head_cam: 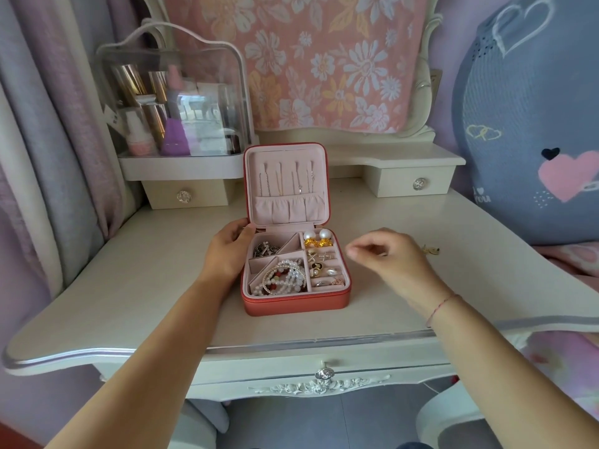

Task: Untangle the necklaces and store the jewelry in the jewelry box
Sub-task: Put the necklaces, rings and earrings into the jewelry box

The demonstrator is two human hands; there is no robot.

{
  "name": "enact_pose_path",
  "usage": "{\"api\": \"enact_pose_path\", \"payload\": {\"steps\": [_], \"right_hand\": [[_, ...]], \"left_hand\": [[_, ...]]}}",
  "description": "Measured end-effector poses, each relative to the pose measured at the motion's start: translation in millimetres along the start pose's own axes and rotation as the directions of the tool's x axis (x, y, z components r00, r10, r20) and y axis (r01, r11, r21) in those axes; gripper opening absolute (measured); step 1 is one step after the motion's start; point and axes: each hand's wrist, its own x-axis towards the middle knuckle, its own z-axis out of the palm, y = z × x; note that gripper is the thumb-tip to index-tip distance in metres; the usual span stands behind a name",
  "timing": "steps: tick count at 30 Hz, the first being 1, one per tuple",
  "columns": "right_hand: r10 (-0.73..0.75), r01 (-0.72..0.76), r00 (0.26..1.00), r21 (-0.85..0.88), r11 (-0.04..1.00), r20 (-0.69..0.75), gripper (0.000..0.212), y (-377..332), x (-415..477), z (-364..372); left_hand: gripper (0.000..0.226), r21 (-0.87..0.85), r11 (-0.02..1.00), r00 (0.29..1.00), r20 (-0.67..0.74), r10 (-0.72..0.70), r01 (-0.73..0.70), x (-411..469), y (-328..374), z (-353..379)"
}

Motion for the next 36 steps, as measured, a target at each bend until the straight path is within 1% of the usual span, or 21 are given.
{"api": "enact_pose_path", "payload": {"steps": [2, 4, 7, 12, 19, 25, 27, 30, 33, 35, 36], "right_hand": [[-0.017, -0.005, 0.987, -0.140, 0.990, -0.157, 0.015, 16.1, 4.9, -22.9], [0.007, -0.079, 0.971, -0.292, 0.953, -0.240, 0.013, 33.6, 9.3, -48.0], [0.068, -0.169, 0.969, -0.433, 0.886, -0.239, 0.016, 54.4, 11.1, -75.3], [0.063, -0.169, 0.977, -0.554, 0.815, -0.206, 0.015, 64.8, 12.0, -83.6], [0.061, -0.180, 0.975, -0.604, 0.776, -0.211, 0.011, 69.1, 16.6, -80.4], [0.016, -0.124, 0.986, -0.663, 0.738, -0.166, 0.007, 69.7, 24.1, -75.4], [0.010, -0.107, 0.989, -0.658, 0.745, -0.149, 0.010, 69.5, 26.0, -73.9], [0.009, -0.105, 0.989, -0.657, 0.746, -0.148, 0.021, 68.0, 25.7, -73.4], [-0.055, -0.081, 0.984, -0.689, 0.720, -0.172, 0.024, 63.1, 22.9, -71.0], [-0.124, -0.035, 0.974, -0.665, 0.746, -0.191, 0.019, 53.1, 19.9, -66.9], [-0.136, -0.014, 0.971, -0.615, 0.788, -0.196, 0.016, 46.5, 18.8, -63.4]], "left_hand": [[0.015, 0.005, 1.000, 1.000, 0.004, 0.005, -0.005, 0.8, -0.7, -0.6], [0.016, 0.012, 1.000, 1.000, 0.008, 0.008, -0.008, 1.4, -1.4, -1.5], [0.015, 0.018, 1.000, 1.000, 0.003, 0.005, -0.005, 2.2, -2.1, -1.9], [0.019, 0.015, 1.000, 1.000, -0.014, 0.011, -0.011, 0.6, 0.4, 0.7], [0.019, 0.011, 1.000, 1.000, -0.013, 0.026, -0.026, -0.7, 1.2, 0.6], [0.018, -0.007, 1.000, 0.999, -0.011, 0.030, -0.030, -1.1, 1.8, 1.6], [0.017, -0.015, 1.000, 1.000, -0.012, 0.024, -0.024, -0.9, 1.7, 1.8], [0.015, -0.018, 1.000, 1.000, -0.007, 0.016, -0.016, -0.7, 1.7, 1.4], [0.015, -0.025, 1.000, 1.000, -0.007, 0.006, -0.006, -1.2, 2.4, 1.6], [0.017, -0.026, 1.000, 1.000, -0.008, 0.002, -0.003, -1.2, 2.2, 1.9], [0.018, -0.024, 1.000, 1.000, -0.008, 0.002, -0.002, -1.1, 2.2, 1.8]]}}
